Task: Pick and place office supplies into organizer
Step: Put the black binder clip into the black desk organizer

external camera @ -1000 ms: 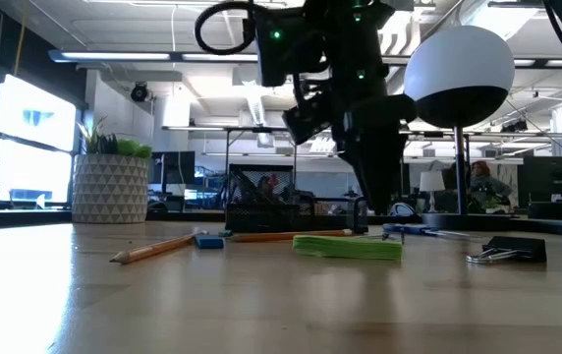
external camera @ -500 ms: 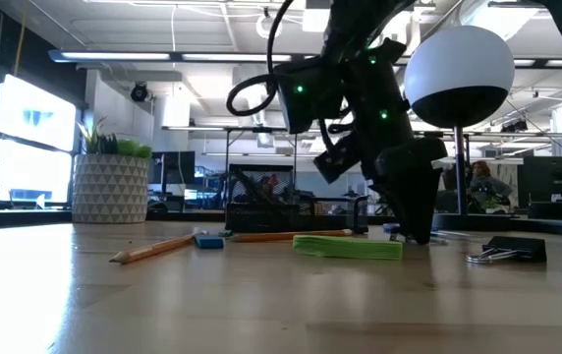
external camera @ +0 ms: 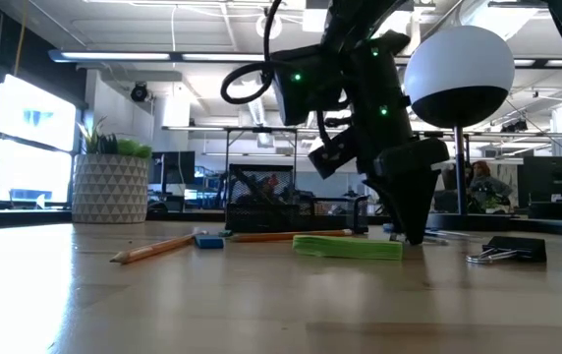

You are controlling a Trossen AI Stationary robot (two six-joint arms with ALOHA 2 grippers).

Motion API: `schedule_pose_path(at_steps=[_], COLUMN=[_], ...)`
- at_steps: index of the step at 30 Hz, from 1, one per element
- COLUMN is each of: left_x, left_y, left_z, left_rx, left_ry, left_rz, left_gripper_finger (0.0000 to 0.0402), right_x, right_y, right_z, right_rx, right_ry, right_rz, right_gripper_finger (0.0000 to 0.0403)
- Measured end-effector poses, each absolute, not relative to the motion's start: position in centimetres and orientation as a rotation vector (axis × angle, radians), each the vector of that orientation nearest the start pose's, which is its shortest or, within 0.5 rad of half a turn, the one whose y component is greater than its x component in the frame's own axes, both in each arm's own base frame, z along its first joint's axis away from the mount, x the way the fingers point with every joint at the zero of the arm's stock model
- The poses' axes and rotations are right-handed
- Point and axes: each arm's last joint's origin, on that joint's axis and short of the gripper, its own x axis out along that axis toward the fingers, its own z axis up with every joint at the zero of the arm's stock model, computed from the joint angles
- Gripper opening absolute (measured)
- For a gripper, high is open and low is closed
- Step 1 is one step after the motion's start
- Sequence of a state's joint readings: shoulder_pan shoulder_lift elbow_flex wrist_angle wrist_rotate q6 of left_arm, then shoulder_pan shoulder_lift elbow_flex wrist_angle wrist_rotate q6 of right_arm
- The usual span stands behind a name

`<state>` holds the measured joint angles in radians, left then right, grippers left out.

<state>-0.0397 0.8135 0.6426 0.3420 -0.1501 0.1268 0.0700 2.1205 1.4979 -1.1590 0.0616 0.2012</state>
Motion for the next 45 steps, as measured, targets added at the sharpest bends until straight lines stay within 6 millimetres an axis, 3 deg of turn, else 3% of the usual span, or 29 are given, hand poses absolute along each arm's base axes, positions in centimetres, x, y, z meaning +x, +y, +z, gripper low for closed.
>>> schedule_pose_path(at_steps=[14, 17, 22, 26, 30, 36, 45], left_x=[18.5, 18.5, 18.5, 18.5, 18.5, 18.5, 18.5], left_y=[-0.3, -0.3, -0.3, -0.3, -0.3, -0.3, -0.3], left_z=[32.9, 32.9, 32.9, 32.9, 33.0, 33.0, 33.0], left_rx=[0.11, 0.11, 0.111, 0.111, 0.111, 0.113, 0.134], left_ry=[-0.163, -0.163, -0.163, -0.164, -0.17, -0.17, -0.167], left_rz=[0.121, 0.121, 0.121, 0.122, 0.122, 0.122, 0.124], left_gripper_finger=[0.0001, 0.0001, 0.0001, 0.0001, 0.0001, 0.0001, 0.0001], right_x=[37.0, 36.9, 37.0, 38.6, 40.7, 42.9, 43.3], right_y=[2.3, 2.2, 2.2, 2.0, 1.6, 0.1, -2.7], right_z=[14.2, 14.8, 17.7, 20.9, 22.8, 24.0, 24.1], right_rx=[-0.007, -0.006, -0.005, -0.05, -0.155, -0.307, -0.364], right_ry=[1.774, 1.758, 1.659, 1.462, 1.259, 1.039, 1.012], right_rz=[-0.172, -0.178, -0.215, -0.258, -0.259, -0.26, -0.301], right_gripper_finger=[0.0136, 0.0143, 0.0174, 0.0172, 0.0155, 0.0156, 0.0166])
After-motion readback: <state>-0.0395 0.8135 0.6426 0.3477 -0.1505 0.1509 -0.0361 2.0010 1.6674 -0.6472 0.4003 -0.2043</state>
